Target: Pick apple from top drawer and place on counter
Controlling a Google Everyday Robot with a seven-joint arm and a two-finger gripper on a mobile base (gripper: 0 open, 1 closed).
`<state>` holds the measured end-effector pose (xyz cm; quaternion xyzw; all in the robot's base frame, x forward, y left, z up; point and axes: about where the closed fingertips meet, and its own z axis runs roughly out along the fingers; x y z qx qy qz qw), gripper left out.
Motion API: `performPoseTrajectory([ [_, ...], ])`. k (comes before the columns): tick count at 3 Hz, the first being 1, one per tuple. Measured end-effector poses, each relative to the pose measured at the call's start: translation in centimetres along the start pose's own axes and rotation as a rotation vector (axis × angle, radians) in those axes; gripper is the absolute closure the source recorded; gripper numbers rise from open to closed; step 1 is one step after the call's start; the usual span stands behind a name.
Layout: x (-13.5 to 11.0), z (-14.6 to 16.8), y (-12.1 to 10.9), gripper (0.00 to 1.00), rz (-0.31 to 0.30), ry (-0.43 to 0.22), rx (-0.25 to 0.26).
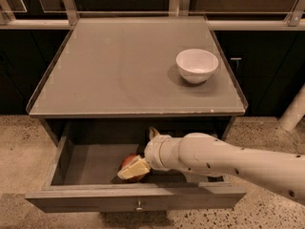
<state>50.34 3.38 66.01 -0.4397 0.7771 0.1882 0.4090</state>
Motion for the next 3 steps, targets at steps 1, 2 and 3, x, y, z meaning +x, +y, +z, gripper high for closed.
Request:
performPoseTrajectory([
  [1, 0.5, 0.2, 0.2, 0.00, 0.002, 0.013, 0.013],
  [2, 1.4, 0.2, 0.2, 0.00, 0.005, 0.033, 0.032],
  [3, 2.1, 0.3, 0.1, 0.00, 0.011, 0.044, 0.048],
])
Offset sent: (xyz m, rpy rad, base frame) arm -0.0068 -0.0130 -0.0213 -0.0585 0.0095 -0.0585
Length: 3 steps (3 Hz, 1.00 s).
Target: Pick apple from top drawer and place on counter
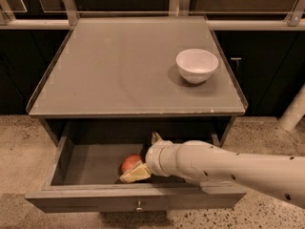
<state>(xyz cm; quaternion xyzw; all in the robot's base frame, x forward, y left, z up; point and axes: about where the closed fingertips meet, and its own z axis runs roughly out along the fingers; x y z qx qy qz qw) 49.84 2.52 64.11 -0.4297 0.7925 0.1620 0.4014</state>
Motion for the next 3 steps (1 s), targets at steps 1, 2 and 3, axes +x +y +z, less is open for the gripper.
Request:
performPoseTrajectory([
  [1, 0.38, -0.17, -0.37, 0.00, 0.002, -0.010, 0.021],
  [2, 0.41, -0.66, -0.19, 0.00, 0.010, -0.034, 0.029],
  [3, 0.40, -0.90, -0.13, 0.13, 0.014, -0.041, 0.032],
])
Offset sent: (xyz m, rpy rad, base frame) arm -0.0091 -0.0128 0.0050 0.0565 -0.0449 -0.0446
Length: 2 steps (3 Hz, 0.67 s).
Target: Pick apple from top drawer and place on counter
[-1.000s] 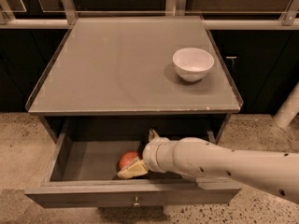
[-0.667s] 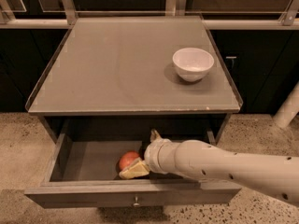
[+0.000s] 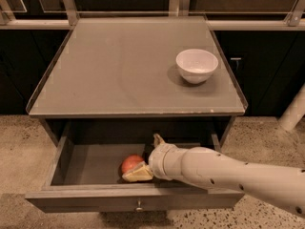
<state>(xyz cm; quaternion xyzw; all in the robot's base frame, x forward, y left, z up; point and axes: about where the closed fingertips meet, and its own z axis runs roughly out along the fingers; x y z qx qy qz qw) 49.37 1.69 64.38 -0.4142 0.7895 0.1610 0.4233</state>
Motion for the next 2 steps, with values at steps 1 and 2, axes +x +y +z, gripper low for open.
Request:
performPoseTrajectory([
  [1, 0.00, 0.00, 0.00, 0.36, 0.000, 0.000, 0.000],
  [2, 0.00, 0.00, 0.00, 0.58, 0.000, 0.000, 0.000],
])
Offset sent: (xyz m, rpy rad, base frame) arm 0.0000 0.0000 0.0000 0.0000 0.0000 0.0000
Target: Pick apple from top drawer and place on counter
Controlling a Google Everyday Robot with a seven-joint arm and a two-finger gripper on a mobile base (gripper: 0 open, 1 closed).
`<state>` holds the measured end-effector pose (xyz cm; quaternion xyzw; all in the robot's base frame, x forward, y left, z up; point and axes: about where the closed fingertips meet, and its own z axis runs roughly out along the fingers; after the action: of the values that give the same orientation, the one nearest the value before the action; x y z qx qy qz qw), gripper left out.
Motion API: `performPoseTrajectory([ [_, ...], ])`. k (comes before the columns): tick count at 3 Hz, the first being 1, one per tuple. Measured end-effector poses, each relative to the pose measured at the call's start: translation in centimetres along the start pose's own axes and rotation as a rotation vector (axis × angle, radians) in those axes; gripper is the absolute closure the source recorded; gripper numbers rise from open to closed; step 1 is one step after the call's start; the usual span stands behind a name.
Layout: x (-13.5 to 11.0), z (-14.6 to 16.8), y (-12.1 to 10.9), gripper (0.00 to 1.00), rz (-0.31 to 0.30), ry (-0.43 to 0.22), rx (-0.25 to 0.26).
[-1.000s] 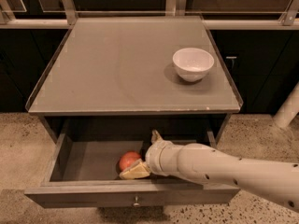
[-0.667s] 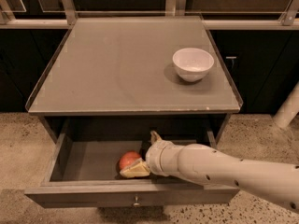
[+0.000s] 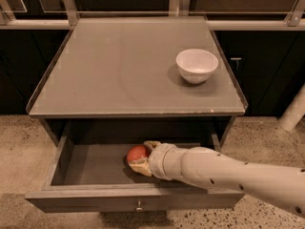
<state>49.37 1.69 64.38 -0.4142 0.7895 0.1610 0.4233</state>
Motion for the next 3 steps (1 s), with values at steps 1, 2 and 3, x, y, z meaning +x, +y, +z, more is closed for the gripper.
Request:
performPoseTrajectory([
  [1, 0.00, 0.00, 0.00, 0.82, 0.000, 0.000, 0.000],
  [2, 0.00, 0.00, 0.00, 1.00, 0.000, 0.000, 0.000],
  [3, 0.00, 0.00, 0.00, 1.00, 0.000, 0.000, 0.000],
])
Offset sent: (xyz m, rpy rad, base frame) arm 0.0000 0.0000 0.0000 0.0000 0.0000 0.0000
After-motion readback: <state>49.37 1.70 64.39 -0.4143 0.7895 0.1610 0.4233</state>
